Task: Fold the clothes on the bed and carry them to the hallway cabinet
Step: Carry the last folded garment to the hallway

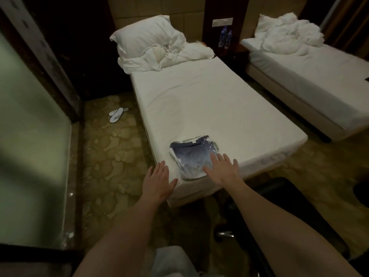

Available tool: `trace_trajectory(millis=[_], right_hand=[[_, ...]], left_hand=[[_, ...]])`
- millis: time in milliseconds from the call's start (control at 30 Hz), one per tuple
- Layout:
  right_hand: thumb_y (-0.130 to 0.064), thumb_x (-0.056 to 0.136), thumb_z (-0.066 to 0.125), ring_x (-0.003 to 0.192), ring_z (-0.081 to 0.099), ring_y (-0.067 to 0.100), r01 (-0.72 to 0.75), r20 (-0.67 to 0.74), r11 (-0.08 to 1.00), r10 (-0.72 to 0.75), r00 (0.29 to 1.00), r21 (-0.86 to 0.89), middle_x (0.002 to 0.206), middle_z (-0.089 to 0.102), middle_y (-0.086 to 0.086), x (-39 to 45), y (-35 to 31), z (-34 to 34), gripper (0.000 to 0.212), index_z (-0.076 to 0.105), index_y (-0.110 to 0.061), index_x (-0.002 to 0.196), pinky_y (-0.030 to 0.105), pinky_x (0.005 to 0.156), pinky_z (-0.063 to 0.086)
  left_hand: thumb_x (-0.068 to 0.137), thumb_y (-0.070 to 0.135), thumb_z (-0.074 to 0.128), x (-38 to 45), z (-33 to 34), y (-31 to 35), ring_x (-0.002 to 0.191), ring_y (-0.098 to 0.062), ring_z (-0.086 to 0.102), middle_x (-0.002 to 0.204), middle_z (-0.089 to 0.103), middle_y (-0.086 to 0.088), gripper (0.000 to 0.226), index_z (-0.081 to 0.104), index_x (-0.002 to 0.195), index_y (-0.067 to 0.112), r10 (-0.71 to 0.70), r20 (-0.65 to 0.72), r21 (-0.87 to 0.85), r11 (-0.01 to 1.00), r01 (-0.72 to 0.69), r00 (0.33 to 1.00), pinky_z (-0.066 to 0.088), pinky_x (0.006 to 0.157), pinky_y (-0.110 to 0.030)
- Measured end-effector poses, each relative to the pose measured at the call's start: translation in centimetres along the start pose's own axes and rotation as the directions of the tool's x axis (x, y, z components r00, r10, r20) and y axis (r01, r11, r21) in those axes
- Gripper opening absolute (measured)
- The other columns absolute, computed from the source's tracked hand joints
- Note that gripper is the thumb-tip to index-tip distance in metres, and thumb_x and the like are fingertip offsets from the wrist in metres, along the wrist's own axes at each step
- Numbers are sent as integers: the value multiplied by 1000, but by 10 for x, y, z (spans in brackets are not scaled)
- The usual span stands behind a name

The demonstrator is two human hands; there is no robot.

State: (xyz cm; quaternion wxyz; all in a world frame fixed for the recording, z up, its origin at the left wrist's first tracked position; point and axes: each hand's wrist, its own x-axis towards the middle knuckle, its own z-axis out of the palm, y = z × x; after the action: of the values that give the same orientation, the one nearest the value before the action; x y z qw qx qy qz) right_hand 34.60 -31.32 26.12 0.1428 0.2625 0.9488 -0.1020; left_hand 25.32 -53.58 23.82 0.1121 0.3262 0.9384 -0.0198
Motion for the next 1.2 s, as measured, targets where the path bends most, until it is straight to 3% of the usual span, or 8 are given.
trace_trajectory(millis=[333, 800, 1033, 1200], right_hand=[[-66, 95, 26, 151, 8, 25, 13, 25, 999, -14, 1000, 42, 165, 8, -2, 119, 18, -17, 78, 5, -25, 158, 55, 119, 9], [-63, 97, 29, 150, 12, 25, 54, 53, 997, -57, 997, 61, 162, 20, 3, 220, 69, -17, 75, 10, -23, 157, 56, 118, 12], [-63, 97, 29, 150, 14, 25, 82, 119, 993, -93, 989, 90, 164, 17, 1, 270, 87, 18, 76, 8, -23, 157, 55, 118, 14], [-66, 95, 32, 149, 19, 26, 20, 186, 988, -49, 981, 154, 163, 20, 3, 309, 96, 62, 80, 7, -22, 158, 54, 117, 19]], left_hand=[[100, 60, 18, 108, -10, -1, 153, -18, 5, 166, 5, -4, 75, 11, 158, 12, -60, 22, 2, 998, 60, 998, 6, 123, -39], [101, 59, 16, 212, -5, 28, 153, -19, 2, 166, 0, -4, 75, 7, 158, 12, -106, 78, -47, 993, 110, 991, 7, 124, -40], [102, 58, 19, 258, 36, 49, 153, -20, -1, 166, -2, -7, 75, 2, 159, 12, -151, 112, -120, 979, 164, 982, 4, 124, -38], [101, 58, 26, 281, 94, 52, 153, -26, 4, 166, 1, -11, 78, 0, 158, 12, -225, 167, -180, 950, 254, 960, 8, 124, -39]])
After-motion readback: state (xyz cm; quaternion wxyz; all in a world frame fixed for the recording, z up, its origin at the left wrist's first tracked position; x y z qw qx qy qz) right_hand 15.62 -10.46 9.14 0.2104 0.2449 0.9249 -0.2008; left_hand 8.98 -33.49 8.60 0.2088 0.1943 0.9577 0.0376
